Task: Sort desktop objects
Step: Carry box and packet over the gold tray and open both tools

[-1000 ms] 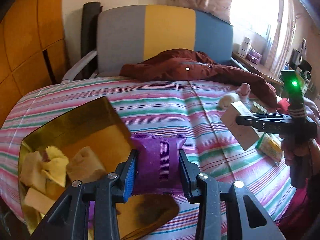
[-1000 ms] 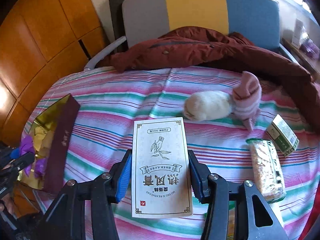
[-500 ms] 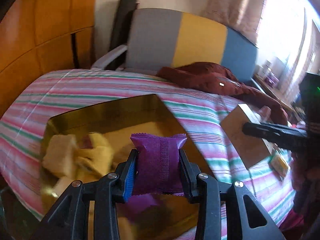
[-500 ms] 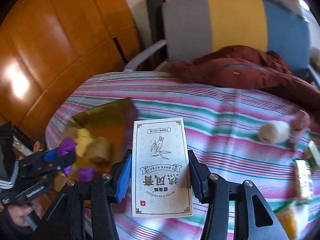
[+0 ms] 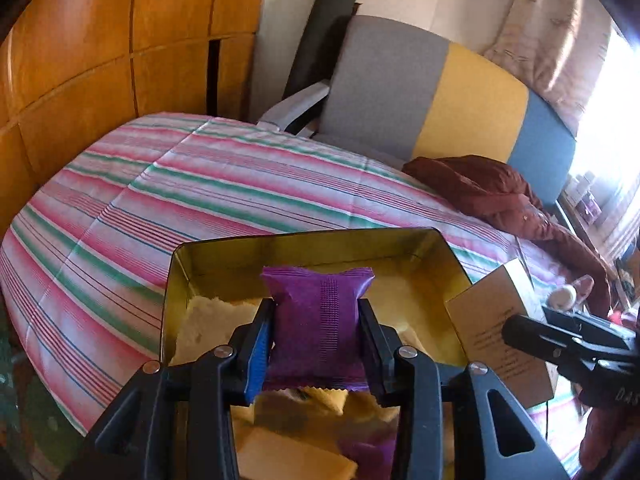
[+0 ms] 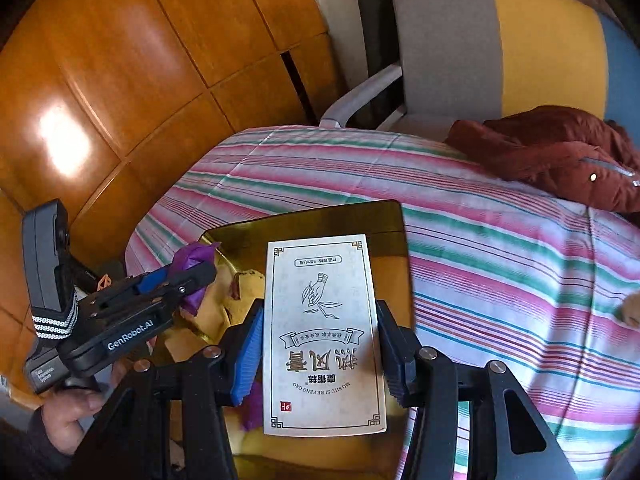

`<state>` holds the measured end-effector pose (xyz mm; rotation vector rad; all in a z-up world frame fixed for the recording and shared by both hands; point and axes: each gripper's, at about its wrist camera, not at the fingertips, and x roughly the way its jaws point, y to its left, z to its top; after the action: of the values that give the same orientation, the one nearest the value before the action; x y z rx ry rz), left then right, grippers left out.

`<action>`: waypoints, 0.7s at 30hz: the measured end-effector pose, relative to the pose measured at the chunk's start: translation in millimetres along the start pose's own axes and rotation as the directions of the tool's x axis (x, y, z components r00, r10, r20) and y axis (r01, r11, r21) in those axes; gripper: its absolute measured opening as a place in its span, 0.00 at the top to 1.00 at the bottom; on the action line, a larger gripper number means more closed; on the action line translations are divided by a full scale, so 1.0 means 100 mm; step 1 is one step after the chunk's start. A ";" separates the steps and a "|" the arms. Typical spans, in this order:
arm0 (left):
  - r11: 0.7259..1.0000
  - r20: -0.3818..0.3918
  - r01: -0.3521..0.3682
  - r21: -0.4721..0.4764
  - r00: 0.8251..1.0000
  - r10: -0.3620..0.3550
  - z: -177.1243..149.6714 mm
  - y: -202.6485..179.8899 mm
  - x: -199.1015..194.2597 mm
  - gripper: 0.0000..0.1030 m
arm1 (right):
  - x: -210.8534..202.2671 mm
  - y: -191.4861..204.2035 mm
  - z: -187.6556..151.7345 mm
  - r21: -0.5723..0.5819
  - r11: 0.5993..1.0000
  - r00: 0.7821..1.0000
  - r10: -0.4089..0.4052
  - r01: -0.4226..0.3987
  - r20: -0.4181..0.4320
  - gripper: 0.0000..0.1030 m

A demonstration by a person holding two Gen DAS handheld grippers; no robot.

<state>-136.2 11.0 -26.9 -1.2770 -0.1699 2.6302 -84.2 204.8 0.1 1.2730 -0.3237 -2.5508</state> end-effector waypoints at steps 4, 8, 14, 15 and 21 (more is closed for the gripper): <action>0.999 0.002 -0.008 -0.036 1.000 0.008 0.05 0.10 0.05 0.50 | 0.18 0.06 0.13 0.048 0.999 1.000 0.013 -0.012 -0.010 0.49; 0.998 -0.001 -0.003 -0.064 1.000 0.003 0.09 0.18 0.06 0.42 | 0.33 0.13 0.24 0.101 0.994 0.999 0.038 -0.038 -0.004 0.40; 0.994 0.039 -0.021 -0.104 0.999 0.025 -0.05 0.31 -0.12 0.42 | 0.35 0.13 0.22 0.145 0.987 0.997 0.071 -0.070 0.000 0.25; 0.994 0.042 -0.024 -0.106 0.999 0.028 -0.07 0.32 -0.14 0.42 | 0.33 0.13 0.19 0.145 0.987 0.998 0.067 -0.066 -0.001 0.25; 0.996 0.065 -0.053 -0.068 0.996 0.058 -0.26 0.23 -0.32 0.42 | 0.14 0.14 -0.07 0.112 0.994 1.000 0.012 -0.012 0.007 0.19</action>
<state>-99.4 -18.7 -23.1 -1.2320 -0.2370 2.7377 -84.5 186.5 -10.1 1.2977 -0.4803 -2.5592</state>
